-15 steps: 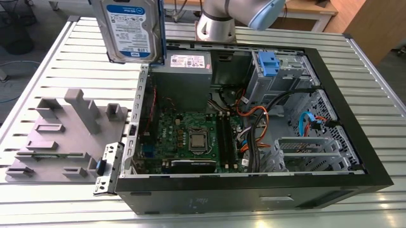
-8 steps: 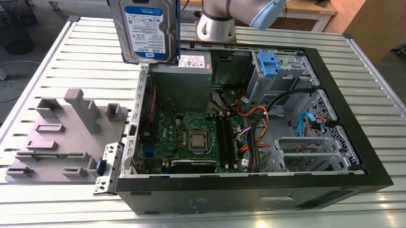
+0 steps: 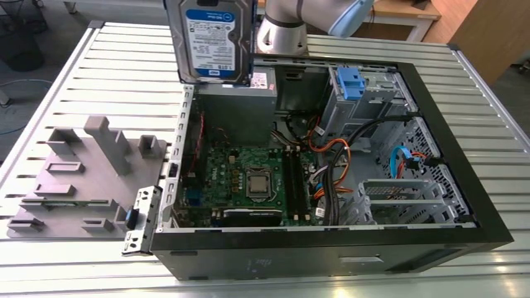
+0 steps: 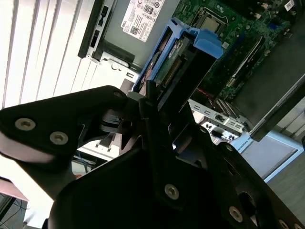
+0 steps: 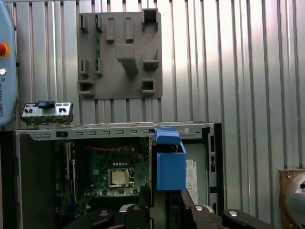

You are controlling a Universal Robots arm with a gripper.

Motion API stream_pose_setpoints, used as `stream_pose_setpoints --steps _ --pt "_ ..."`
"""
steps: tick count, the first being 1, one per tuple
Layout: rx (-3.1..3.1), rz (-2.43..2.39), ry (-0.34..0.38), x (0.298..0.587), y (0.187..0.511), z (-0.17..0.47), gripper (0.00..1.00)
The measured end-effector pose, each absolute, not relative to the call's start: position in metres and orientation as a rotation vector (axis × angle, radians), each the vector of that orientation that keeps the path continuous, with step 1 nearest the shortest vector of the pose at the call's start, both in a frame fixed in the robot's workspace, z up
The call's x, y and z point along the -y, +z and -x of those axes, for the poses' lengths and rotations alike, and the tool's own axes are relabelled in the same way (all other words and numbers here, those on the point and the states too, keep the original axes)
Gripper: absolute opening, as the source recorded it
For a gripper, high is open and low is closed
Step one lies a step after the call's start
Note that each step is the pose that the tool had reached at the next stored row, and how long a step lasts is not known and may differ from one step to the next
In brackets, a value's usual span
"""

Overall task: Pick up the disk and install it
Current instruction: 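Pick up the disk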

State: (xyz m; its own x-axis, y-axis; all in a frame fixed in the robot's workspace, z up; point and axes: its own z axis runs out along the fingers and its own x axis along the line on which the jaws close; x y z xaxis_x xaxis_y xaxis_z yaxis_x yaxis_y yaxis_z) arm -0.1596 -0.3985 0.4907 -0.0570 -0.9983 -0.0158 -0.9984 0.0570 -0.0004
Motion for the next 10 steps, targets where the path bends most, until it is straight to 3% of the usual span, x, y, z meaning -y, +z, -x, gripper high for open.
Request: stream_pose_setpoints --steps 10 --pt "-2.275 2.149 0.017 0.399 0.49 0.126 0.35"
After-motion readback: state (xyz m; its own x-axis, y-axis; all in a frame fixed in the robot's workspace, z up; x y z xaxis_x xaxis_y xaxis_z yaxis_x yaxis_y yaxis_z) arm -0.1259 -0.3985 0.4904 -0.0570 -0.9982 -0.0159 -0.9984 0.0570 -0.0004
